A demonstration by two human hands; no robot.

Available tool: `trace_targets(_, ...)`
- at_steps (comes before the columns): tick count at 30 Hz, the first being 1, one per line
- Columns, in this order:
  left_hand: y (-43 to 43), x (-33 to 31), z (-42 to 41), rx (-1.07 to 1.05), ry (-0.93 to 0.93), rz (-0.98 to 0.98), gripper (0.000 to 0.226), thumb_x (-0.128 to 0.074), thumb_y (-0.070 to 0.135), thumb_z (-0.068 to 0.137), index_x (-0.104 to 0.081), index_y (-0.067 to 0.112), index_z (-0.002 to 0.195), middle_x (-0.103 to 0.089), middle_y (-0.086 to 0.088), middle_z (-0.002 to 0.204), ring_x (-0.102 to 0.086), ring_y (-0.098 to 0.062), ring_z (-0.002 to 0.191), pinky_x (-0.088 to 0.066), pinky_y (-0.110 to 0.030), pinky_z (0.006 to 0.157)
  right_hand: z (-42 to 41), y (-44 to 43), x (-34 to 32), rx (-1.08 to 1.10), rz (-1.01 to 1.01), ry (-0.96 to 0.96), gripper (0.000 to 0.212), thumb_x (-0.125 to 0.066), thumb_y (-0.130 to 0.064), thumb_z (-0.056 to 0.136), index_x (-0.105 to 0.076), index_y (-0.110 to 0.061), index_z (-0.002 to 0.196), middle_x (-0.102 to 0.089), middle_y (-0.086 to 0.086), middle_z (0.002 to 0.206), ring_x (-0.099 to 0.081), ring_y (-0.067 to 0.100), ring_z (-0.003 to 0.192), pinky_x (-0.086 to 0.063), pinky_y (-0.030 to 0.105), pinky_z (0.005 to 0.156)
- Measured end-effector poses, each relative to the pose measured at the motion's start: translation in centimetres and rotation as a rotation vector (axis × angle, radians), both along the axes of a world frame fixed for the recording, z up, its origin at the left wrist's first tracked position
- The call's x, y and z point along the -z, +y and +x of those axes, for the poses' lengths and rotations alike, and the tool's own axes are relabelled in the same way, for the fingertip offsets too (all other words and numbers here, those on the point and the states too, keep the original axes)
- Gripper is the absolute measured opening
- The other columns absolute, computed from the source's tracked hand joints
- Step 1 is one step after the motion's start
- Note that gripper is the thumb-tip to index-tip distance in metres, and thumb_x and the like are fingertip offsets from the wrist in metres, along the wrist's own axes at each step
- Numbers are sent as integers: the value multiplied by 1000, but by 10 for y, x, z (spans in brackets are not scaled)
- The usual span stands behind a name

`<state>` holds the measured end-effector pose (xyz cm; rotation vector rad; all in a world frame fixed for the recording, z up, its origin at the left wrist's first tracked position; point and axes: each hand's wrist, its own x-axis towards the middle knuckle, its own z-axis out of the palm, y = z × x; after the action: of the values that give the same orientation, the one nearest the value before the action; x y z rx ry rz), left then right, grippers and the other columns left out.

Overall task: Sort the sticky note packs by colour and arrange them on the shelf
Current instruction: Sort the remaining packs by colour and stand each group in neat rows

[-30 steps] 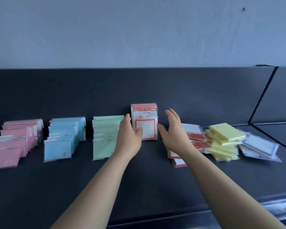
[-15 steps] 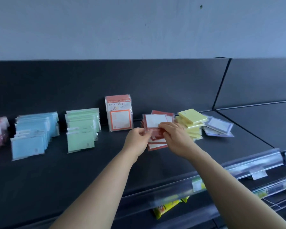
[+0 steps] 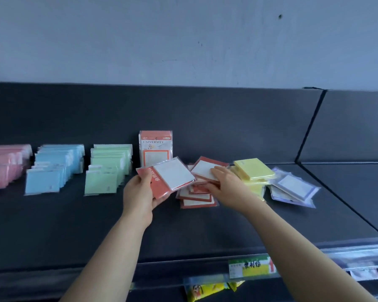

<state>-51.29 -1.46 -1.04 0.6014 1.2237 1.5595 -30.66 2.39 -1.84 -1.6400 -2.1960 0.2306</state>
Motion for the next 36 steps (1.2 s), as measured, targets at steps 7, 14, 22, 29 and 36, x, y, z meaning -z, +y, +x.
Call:
trace_targets(7,-16,7,-12,35,52,-13,25,-68,1,85,-63,7,109,-70,-11,107,-69,-26,95,-60,-33,63,7,5,2,-18,114,-16,19,-50,-25,96,-62,-10,98,-59,9,113,-53,26,103,-31,26,73)
trace_targets(14,-26,8,-22,-7,160,-47,20,-61,6,92,-62,7,112,-71,-9,98,-64,-19,78,-51,-27,58,10,-12,-1,55,234,560,30,-46,-13,99,-62,-14,124,-65,-1,116,-58,13,105,-36,13,85)
trace_targets(22,-19,-5,-16,32,47,-65,18,-57,29,96,-64,12,95,-73,-6,88,-68,-21,83,-56,-39,74,-19,-33,14,-228,39,705,36,-57,7,89,-66,-12,119,-57,-12,127,-49,3,126,-40,15,103)
trace_targets(29,-15,-5,-17,318,-43,-1,28,-66,23,90,-65,13,116,-74,-8,104,-71,-25,96,-57,-41,78,-33,-44,18,-290,11,591,56,-47,18,78,-68,-17,116,-57,-14,129,-44,-4,128,-36,17,108)
trace_targets(36,-18,7,-35,296,-2,-51,31,-65,-1,85,-66,11,113,-74,-9,105,-70,-26,97,-54,-40,75,-20,-28,6,-3,13,305,54,-53,-9,90,-42,-14,142,-35,-2,152,-23,12,144,-14,16,111)
